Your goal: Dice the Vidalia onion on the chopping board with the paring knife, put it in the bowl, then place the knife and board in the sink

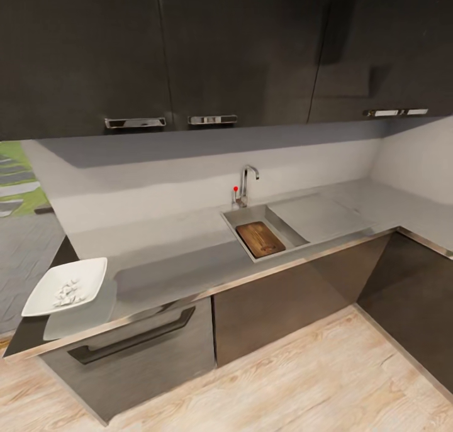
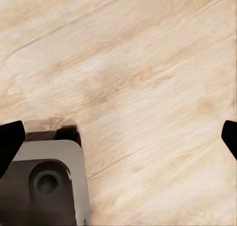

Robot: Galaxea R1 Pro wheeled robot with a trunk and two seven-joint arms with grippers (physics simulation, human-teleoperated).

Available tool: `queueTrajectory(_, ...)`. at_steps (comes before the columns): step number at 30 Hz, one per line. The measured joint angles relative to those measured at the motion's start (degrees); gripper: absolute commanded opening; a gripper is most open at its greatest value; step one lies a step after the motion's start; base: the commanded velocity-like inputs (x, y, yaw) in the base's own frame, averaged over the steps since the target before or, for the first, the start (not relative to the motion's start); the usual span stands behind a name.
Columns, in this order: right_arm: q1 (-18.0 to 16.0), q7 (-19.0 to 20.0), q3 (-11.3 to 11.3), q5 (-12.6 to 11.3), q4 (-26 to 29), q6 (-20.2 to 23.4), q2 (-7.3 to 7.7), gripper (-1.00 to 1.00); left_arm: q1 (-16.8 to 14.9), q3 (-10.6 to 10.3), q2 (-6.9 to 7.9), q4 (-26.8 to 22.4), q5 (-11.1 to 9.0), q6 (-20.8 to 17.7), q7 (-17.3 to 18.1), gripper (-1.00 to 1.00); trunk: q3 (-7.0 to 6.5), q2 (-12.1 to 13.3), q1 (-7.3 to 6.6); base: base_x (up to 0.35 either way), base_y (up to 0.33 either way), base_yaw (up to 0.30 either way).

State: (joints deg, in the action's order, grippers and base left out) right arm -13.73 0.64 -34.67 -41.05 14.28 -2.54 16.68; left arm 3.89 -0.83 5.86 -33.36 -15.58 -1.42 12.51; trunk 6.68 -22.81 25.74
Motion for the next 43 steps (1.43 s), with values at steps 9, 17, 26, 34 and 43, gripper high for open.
queueTrajectory(9, 2.95, -3.93, -1.02, -0.27, -18.09, -1.22, -5.0, 1.0, -0.04, 2.03, 2.07, 28.67, -1.01, -2.98, -11.71, 1.0, -0.78, -0.01, 0.0, 0.0, 0.0, 0.037)
queueTrajectory(17, 11.36, -7.39, -0.98, -0.15, -18.67, 2.46, -10.07, 1.0, -0.03, 2.07, 1.32, 31.73, -1.04, -11.79, -18.19, 1.0, -1.51, -0.01, 0.0, 0.0, 0.0, 0.089)
queueTrajectory(26, 14.05, -7.84, -1.22, -0.26, -18.33, 7.78, -12.39, 1.0, -0.06, 2.15, 0.99, 31.66, -1.09, 0.0, -19.23, 1.0, -2.16, -0.02, 0.01, 0.0, 0.0, 0.042)
queueTrajectory(34, 14.08, -7.91, -1.14, -0.21, -17.17, 0.82, -12.42, 1.0, -0.06, 2.24, -2.09, 29.49, -1.09, 0.57, -18.97, 1.0, -2.24, -0.01, 0.01, 0.0, 0.0, 0.001)
queueTrajectory(43, 14.08, -7.85, -1.05, -0.23, -16.57, -1.27, -12.46, 1.0, -0.06, 2.25, -5.35, 26.12, -1.02, 0.62, -18.91, 1.0, -2.24, -0.01, 0.01, 0.0, 0.0, 0.0)
